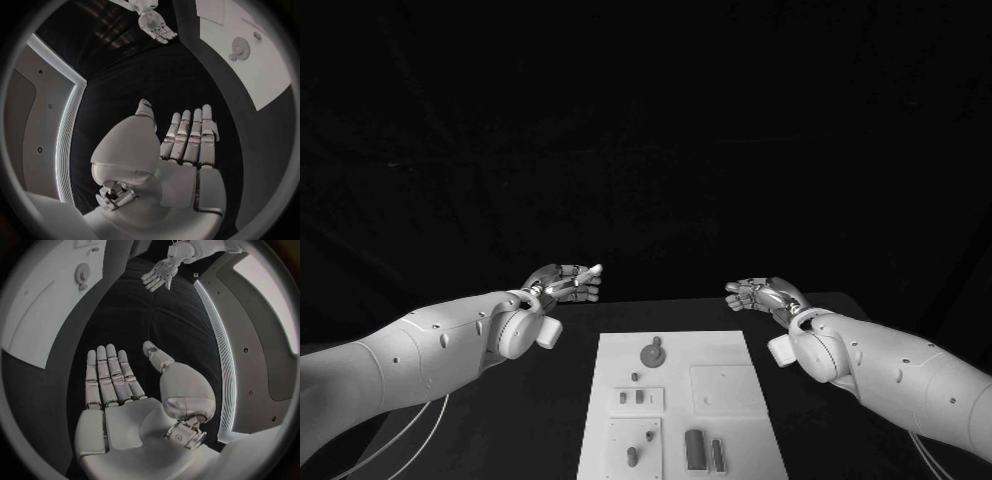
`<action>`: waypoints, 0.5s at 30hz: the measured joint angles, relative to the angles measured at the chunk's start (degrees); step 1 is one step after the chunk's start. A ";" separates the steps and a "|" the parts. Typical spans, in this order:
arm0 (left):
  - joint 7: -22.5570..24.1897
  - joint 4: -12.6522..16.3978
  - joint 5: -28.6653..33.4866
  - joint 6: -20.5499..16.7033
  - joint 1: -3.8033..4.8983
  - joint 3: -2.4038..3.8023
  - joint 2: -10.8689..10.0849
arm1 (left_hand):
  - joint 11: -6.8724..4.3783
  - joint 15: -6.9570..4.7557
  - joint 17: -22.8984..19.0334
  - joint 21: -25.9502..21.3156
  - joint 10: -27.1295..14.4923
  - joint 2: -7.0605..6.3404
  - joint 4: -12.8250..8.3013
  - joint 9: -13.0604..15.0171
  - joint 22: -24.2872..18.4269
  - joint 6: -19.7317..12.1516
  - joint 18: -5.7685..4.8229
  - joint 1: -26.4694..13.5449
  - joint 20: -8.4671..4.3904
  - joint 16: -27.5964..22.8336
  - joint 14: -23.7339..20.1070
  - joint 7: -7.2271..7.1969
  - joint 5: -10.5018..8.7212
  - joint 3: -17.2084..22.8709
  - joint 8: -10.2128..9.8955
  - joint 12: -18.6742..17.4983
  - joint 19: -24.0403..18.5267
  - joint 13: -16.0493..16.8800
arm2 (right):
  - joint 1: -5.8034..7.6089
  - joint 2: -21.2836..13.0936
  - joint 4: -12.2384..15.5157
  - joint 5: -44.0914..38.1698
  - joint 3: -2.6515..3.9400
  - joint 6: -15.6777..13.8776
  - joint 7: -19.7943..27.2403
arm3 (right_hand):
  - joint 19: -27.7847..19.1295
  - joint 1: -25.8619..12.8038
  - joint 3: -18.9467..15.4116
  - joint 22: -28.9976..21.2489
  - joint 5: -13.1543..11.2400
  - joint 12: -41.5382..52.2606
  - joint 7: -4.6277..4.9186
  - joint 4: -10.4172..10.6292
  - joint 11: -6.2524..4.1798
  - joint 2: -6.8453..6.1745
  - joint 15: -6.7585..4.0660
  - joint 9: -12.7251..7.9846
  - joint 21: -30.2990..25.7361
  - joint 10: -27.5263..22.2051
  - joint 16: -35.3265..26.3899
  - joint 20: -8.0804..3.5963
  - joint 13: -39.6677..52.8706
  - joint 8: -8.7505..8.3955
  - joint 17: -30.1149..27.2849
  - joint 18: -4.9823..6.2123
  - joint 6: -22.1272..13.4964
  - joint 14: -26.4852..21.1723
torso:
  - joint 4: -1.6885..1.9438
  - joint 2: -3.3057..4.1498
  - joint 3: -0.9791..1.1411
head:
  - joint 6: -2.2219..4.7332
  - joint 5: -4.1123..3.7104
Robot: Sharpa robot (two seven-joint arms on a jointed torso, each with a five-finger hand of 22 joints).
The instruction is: Assemble the parts on the task board
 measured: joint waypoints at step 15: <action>1.66 13.14 0.56 -7.49 -4.06 4.71 -3.43 | -5.54 -7.99 -31.73 -2.99 -39.92 -2.65 -14.32 -24.27 -38.39 -31.54 -1.78 -58.20 -3.31 -5.14 -34.90 -5.91 -2.22 8.33 -11.38 -3.42 -36.89 -7.29 | -0.90 -4.78 13.68 2.63 1.43 -6.28 1.07 | -25.85 -41.62 -25.81 -51.71 -2.42 -13.14 -8.89 13.27 -7.78 -0.83 -7.61 -25.77 -15.90 -44.49 -23.38 -9.81 -8.32 -11.96 -18.95 -7.09 -35.86 -35.12 | 0.99 -0.93 -2.41 | -2.36 -2.47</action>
